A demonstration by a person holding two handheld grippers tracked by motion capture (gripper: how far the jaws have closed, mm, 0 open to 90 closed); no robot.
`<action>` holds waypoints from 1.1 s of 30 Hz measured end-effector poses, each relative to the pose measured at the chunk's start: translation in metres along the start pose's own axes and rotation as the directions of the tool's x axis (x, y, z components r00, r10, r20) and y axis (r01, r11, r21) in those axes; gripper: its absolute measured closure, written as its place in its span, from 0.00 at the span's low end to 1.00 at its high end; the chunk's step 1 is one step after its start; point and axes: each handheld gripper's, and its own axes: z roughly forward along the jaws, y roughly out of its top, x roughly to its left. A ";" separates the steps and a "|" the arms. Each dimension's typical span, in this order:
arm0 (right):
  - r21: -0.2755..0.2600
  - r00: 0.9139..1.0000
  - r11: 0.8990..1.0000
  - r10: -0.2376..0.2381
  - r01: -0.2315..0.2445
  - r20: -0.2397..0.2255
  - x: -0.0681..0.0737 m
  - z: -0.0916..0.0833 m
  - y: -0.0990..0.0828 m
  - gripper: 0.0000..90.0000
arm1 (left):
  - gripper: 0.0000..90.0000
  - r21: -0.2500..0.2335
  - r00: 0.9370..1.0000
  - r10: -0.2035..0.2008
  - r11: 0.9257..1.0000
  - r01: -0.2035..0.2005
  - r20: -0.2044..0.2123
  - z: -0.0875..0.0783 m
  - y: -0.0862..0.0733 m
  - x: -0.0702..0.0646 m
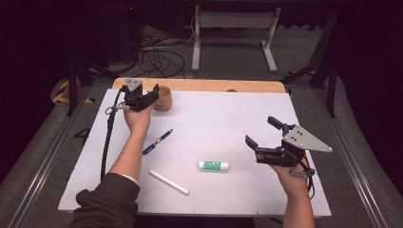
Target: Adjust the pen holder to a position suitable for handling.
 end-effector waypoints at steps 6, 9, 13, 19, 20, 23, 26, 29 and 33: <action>0.000 1.000 1.000 -0.006 0.006 -0.005 0.001 0.001 0.000 0.08 | 0.34 0.033 0.999 -0.031 0.999 0.032 -0.025 0.015 -0.004 0.002; -0.002 1.000 1.000 -0.006 0.006 -0.006 0.001 0.001 0.000 0.08 | 0.34 0.059 0.998 -0.060 0.996 0.062 -0.035 0.022 -0.010 0.005; -0.006 1.000 1.000 -0.005 0.005 -0.006 0.001 0.000 0.000 0.08 | 0.34 0.089 0.998 -0.044 0.995 0.048 -0.050 0.029 -0.017 0.006; -0.004 1.000 1.000 -0.004 0.004 -0.008 0.001 0.001 0.000 0.08 | 0.34 0.120 0.998 -0.028 0.992 0.035 -0.055 0.034 -0.024 0.006; -0.004 1.000 1.000 -0.008 0.008 -0.010 0.001 0.001 0.000 0.08 | 0.34 0.124 0.998 -0.026 0.992 0.033 -0.058 0.035 -0.025 0.006; -0.003 1.000 1.000 -0.010 0.010 -0.011 0.001 0.002 0.000 0.08 | 0.34 0.134 0.997 -0.046 0.990 0.054 -0.064 0.036 -0.026 0.008; -0.004 1.000 1.000 -0.013 0.012 -0.015 0.002 0.003 0.000 0.08 | 0.39 0.125 0.998 -0.050 0.991 0.055 -0.046 0.037 -0.026 0.007; -0.002 1.000 1.000 -0.013 0.013 -0.016 0.002 0.003 -0.001 0.08 | 0.46 0.122 0.998 -0.046 0.991 0.050 -0.032 0.037 -0.026 0.005; 0.001 1.000 1.000 -0.013 0.014 -0.015 0.003 0.004 -0.001 0.08 | 0.58 0.125 0.997 -0.076 0.989 0.077 -0.016 0.037 -0.026 0.004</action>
